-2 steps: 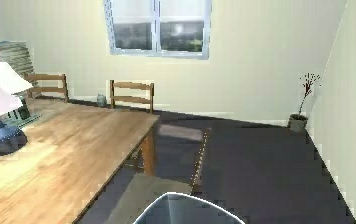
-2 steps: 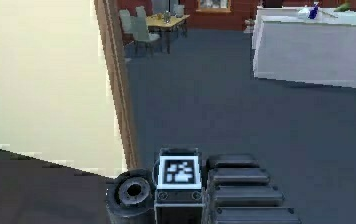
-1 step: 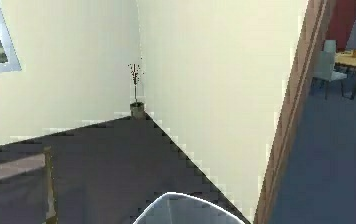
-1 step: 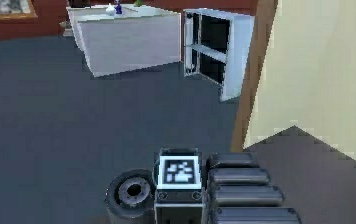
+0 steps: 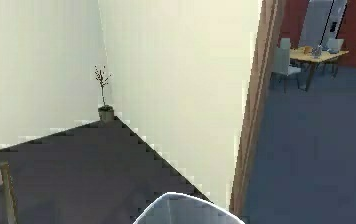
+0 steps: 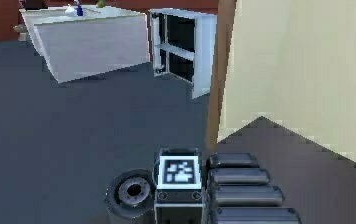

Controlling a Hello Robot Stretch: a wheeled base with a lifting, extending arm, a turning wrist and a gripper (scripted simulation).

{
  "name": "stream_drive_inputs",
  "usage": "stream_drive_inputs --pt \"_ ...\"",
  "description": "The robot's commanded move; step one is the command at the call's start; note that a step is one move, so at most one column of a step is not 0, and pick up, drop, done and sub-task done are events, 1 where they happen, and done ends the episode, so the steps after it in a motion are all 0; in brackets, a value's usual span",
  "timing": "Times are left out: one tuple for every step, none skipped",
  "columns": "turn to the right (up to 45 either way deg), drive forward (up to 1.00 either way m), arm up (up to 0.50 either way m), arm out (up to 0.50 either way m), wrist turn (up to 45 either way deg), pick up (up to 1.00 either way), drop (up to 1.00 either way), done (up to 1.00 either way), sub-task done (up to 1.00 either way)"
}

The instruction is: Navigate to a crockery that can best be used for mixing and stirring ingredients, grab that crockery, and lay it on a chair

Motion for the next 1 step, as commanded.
stream_drive_inputs --pt "-45.0 0.00 0.00 0.00 0.0 0.00 0.00 0.00 0.00"
